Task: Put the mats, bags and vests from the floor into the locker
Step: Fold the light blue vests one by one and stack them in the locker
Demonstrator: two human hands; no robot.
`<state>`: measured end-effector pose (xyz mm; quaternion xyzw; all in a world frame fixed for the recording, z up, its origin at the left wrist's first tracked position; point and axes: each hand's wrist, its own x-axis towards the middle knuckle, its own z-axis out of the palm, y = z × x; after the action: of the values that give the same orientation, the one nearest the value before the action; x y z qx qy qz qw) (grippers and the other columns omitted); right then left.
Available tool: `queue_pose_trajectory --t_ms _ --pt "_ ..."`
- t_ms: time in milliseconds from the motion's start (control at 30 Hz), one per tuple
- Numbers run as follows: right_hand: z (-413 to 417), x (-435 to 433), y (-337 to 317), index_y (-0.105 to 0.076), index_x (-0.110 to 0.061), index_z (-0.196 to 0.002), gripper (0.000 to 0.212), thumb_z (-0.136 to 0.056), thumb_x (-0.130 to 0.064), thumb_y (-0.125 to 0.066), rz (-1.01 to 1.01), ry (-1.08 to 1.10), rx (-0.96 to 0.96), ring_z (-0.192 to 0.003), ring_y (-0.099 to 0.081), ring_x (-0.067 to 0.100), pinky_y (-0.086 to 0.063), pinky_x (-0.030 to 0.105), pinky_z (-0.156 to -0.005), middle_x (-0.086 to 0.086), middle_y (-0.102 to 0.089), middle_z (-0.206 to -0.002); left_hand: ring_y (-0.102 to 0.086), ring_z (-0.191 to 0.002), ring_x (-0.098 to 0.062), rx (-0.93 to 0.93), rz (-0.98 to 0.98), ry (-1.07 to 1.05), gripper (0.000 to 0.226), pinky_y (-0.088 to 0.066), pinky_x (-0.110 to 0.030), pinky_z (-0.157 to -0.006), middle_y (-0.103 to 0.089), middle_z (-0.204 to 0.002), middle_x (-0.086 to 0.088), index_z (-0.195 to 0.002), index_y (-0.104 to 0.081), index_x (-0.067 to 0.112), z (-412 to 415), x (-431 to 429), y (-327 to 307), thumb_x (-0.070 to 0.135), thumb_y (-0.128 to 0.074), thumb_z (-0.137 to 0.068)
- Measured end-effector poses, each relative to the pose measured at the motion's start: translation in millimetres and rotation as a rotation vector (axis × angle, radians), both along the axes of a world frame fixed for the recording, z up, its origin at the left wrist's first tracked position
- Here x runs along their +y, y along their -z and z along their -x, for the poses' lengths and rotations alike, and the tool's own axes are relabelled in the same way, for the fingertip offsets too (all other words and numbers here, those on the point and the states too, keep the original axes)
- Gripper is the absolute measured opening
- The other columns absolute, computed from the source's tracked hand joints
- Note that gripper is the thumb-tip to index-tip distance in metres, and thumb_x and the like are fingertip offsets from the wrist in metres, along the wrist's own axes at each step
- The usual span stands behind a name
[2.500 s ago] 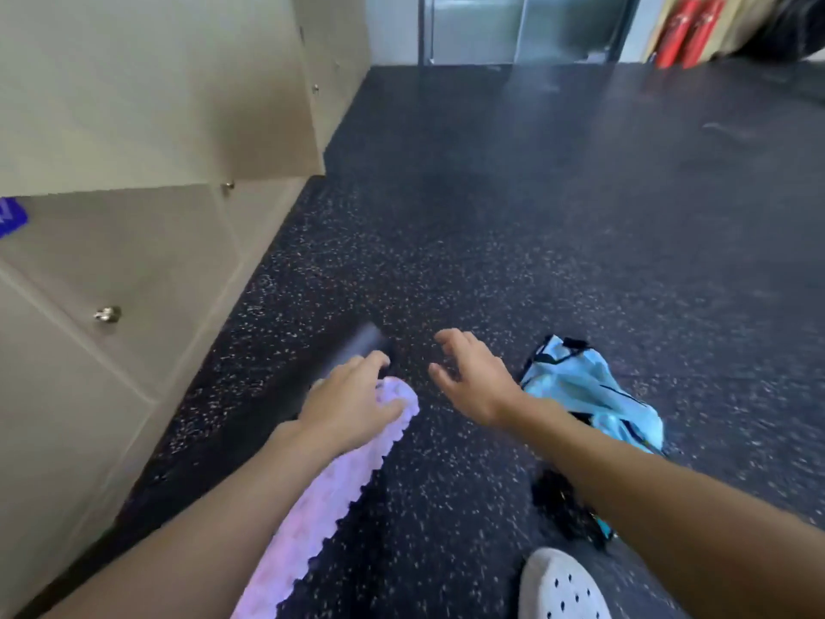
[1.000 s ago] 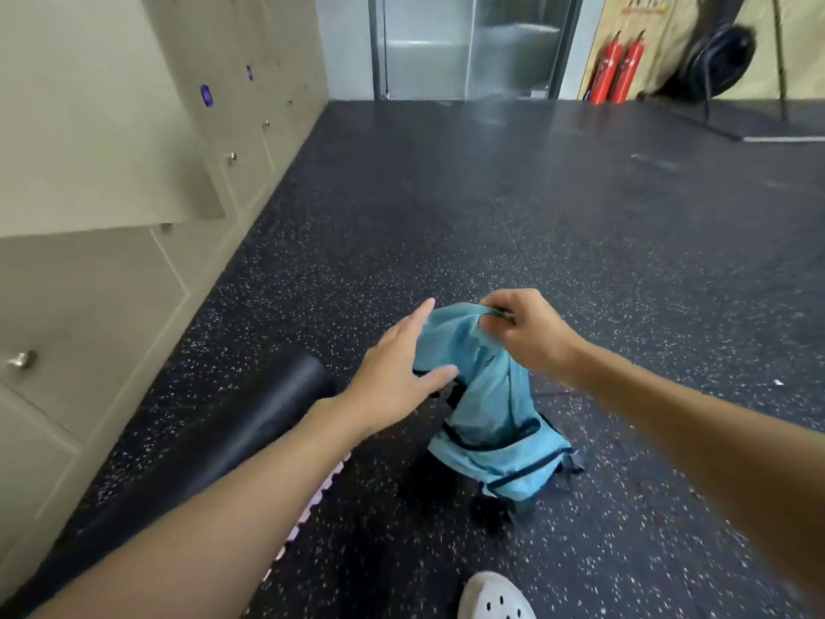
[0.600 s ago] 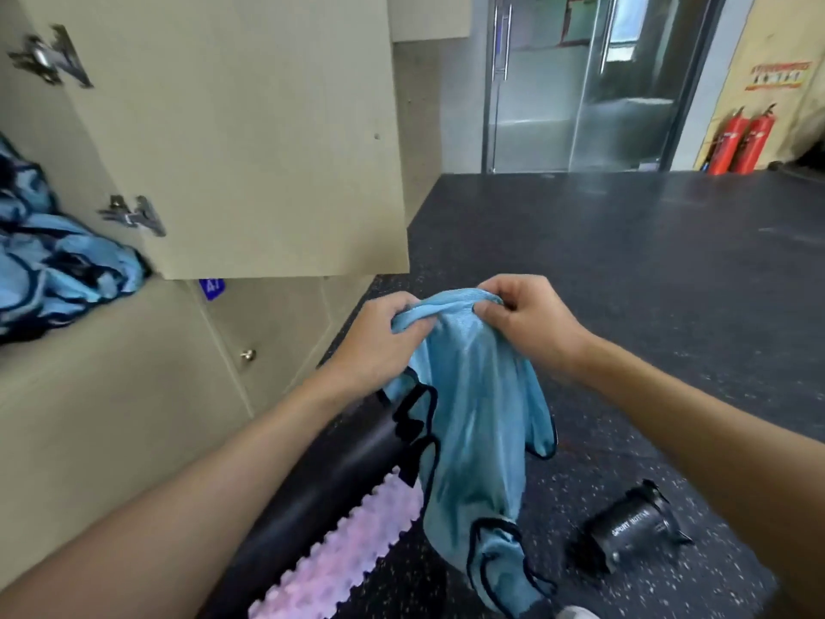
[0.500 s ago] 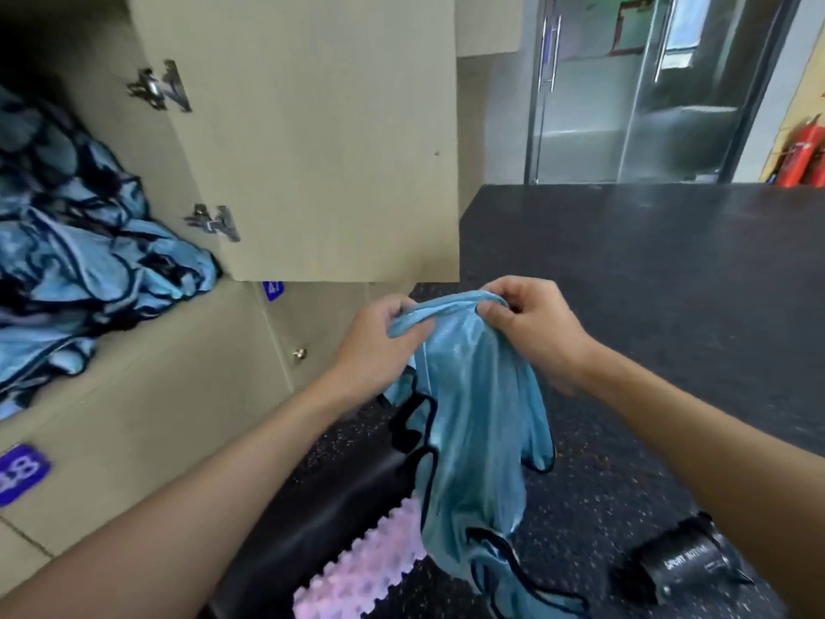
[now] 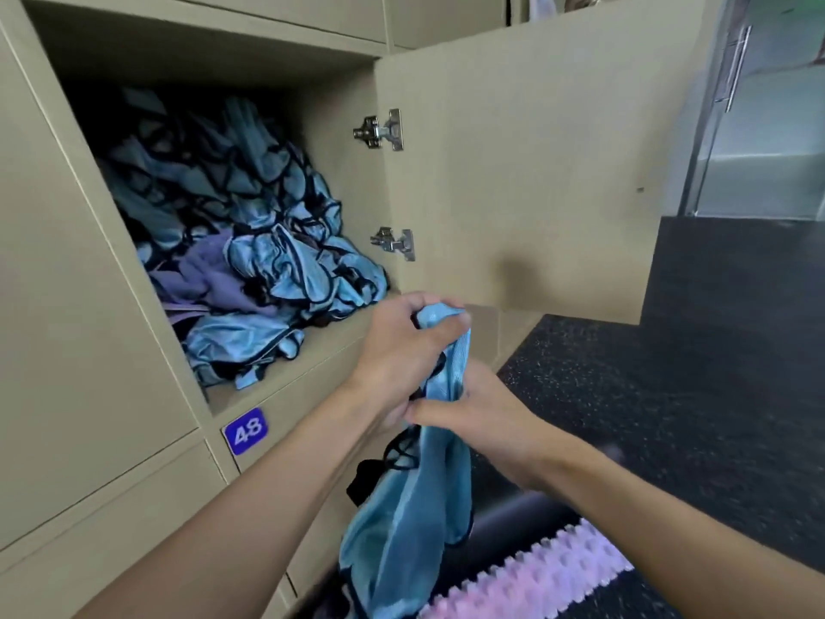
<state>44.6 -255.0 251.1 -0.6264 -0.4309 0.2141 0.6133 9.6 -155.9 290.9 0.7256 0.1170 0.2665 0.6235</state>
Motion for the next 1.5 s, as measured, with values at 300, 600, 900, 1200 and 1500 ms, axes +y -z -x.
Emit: queue_pose_trajectory --t_ms 300,600,900,1200,1500 --pt "6 25 7 -0.055 0.000 -0.087 0.007 -0.086 0.002 -0.049 0.004 0.036 -0.101 -0.071 -0.055 0.014 -0.049 0.039 -0.069 0.015 -0.062 -0.074 -0.062 -0.060 -0.021 -0.173 -0.140 0.013 0.024 -0.054 -0.040 -0.070 -0.062 -0.080 -0.010 -0.109 -0.035 0.014 20 5 -2 0.003 -0.053 -0.099" --pt "-11 4 10 -0.049 -0.008 -0.106 0.045 -0.072 -0.025 -0.072 0.268 -0.017 -0.019 -0.093 -0.069 0.033 -0.047 0.038 -0.073 0.008 -0.069 -0.079 -0.042 -0.058 -0.012 -0.318 -0.422 -0.276 0.019 -0.040 -0.028 -0.054 -0.047 -0.085 0.004 -0.100 -0.046 0.029 18 53 -15 0.010 -0.043 -0.102" --pt "-19 -2 -15 -0.060 -0.016 -0.105 0.032 -0.081 0.000 -0.073 -0.169 0.325 0.007 -0.081 -0.068 0.012 -0.056 0.028 -0.077 0.006 -0.072 -0.096 -0.056 -0.079 0.008 0.031 -0.441 0.118 0.020 -0.042 -0.007 -0.074 -0.065 -0.102 0.006 -0.111 -0.063 0.020 16 27 2 0.032 -0.063 -0.095" --pt "-21 0 -2 -0.052 -0.025 -0.127 0.062 -0.074 -0.001 -0.075 -0.104 0.189 -0.168 -0.116 -0.058 0.011 -0.049 0.027 -0.096 0.000 -0.060 -0.123 -0.060 -0.068 -0.002 -0.103 -0.092 -0.012 0.043 -0.049 -0.016 -0.063 -0.060 -0.097 -0.008 -0.122 -0.053 0.021 1 8 17 0.004 -0.072 -0.087" --pt "-3 5 8 -0.026 -0.034 -0.135 0.083 -0.072 -0.016 -0.076 -0.003 0.453 -0.334 -0.101 -0.046 -0.012 -0.041 0.008 -0.079 -0.013 -0.036 -0.123 -0.062 -0.084 -0.012 -0.361 -0.204 -0.167 0.031 -0.054 -0.029 -0.077 -0.062 -0.100 -0.010 -0.107 -0.053 0.014 -4 9 3 -0.012 -0.052 -0.092"
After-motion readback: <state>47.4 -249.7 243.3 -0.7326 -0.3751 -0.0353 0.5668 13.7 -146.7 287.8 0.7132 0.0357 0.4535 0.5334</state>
